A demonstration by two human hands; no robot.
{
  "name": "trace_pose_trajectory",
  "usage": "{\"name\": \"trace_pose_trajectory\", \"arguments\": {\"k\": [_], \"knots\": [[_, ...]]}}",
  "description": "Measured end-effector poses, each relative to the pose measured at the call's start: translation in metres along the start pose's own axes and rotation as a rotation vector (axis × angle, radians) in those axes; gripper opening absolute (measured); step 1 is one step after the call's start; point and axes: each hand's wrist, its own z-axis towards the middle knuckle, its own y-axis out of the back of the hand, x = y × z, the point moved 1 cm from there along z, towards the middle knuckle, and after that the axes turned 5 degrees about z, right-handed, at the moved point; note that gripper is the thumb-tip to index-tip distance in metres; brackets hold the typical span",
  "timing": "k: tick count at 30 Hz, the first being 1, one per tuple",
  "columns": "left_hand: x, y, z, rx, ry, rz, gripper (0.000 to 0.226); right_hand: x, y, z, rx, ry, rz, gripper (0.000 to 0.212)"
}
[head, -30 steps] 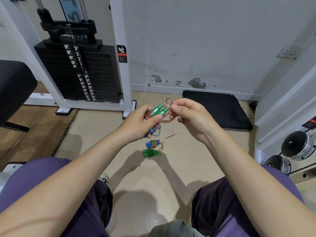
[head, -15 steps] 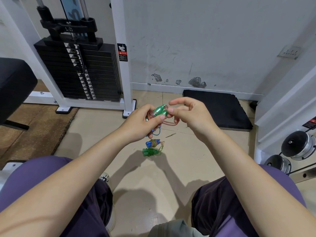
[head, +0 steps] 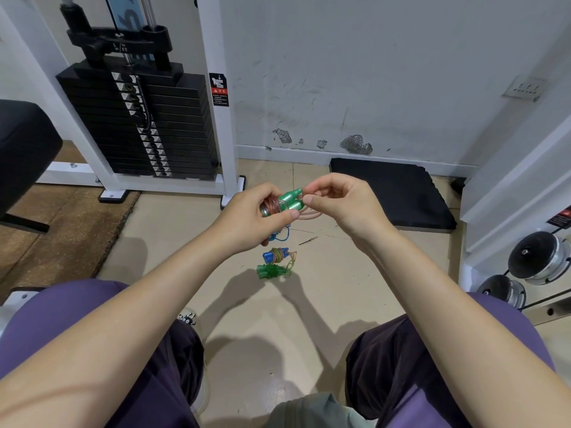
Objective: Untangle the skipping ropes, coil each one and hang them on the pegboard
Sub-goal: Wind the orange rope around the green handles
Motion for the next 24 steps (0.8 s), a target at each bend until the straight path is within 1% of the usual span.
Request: {"name": "trace_pose_trajectory", "arguments": {"k": [2, 5, 9, 13, 18, 21, 24], "knots": [[-0.001, 0.001, 0.0, -0.005, -0.005, -0.036, 0.025, 0.0, 0.001, 0.0, 0.009, -0.02, 0.003, 0.021], [-0.002, 0.004, 0.001, -0.017, 0.001, -0.052, 0.025, 0.0, 0.002, -0.001, -0.023, -0.039, 0.046, 0.016], [-0.003, 0.0, 0.0, -0.012, 0.012, 0.015, 0.025, 0.0, -0.002, -0.002, -0.055, 0.023, 0.037, 0.011], [-0.005, 0.001, 0.0, -0.046, 0.032, 0.024, 0.029, -0.002, -0.005, -0.002, -0.038, 0.001, 0.034, 0.015], [-0.007, 0.007, -0.002, -0.013, -0.004, 0.031, 0.028, -0.006, -0.003, 0.001, -0.048, -0.059, 0.053, 0.023], [-0.007, 0.009, -0.002, -0.025, -0.039, 0.123, 0.027, -0.006, -0.004, -0.001, -0.066, -0.062, 0.05, 0.018], [-0.006, 0.007, -0.001, -0.037, -0.038, 0.196, 0.028, -0.004, -0.006, -0.001, -0.102, -0.005, 0.037, 0.015]]}}
